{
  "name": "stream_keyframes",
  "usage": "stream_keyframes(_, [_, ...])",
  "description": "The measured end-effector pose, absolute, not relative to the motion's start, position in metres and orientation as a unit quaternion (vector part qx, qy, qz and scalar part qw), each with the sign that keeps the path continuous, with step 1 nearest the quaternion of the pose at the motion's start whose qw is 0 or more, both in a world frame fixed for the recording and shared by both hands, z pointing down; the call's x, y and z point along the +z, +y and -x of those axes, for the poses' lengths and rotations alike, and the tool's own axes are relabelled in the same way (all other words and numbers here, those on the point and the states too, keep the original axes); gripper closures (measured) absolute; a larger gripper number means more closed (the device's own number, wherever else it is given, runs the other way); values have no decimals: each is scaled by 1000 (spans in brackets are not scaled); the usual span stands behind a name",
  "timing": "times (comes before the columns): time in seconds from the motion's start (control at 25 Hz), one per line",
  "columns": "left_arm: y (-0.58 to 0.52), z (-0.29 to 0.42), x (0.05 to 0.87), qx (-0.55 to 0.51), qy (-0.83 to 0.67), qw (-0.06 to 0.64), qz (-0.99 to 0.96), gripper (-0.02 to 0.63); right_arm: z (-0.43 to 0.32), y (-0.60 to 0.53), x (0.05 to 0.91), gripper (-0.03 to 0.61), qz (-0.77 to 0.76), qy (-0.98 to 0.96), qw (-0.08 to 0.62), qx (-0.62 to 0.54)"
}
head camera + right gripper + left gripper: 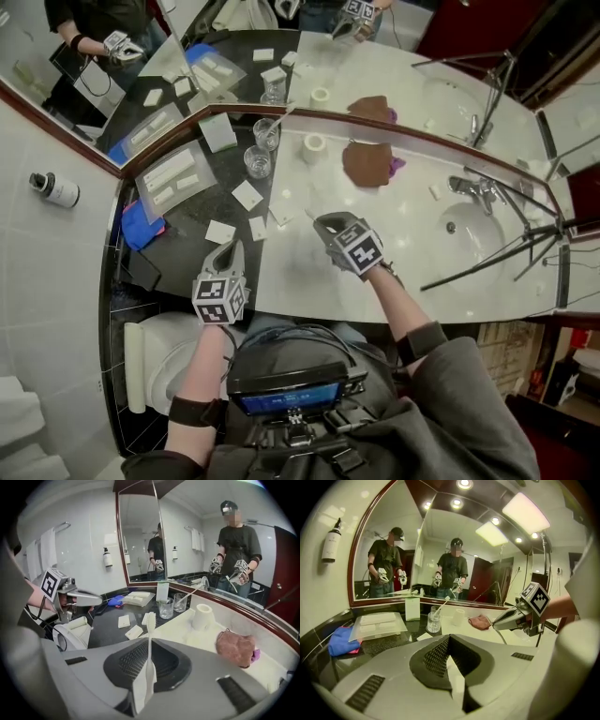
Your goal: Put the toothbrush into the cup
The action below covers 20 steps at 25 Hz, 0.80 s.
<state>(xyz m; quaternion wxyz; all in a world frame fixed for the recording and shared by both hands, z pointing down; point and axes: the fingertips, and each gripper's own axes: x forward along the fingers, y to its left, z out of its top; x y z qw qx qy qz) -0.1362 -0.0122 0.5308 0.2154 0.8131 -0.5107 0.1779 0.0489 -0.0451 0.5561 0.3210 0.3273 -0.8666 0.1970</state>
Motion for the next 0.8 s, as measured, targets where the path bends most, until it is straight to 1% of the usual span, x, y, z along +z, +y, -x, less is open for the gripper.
stream_keyframes(0.24, [-11,125,527,179,-503,210,-819,612,-86,-44,540,540,-386,-872,222,204])
stream_keyframes(0.48, [-6,122,525,181,-499,209,-821,612,-105,-44,518,540,-431,-870,128,205])
stream_keyframes(0.8, [-4,120,531,188,-493,212,-822,612,-107,-44,514,540,-445,-867,102,198])
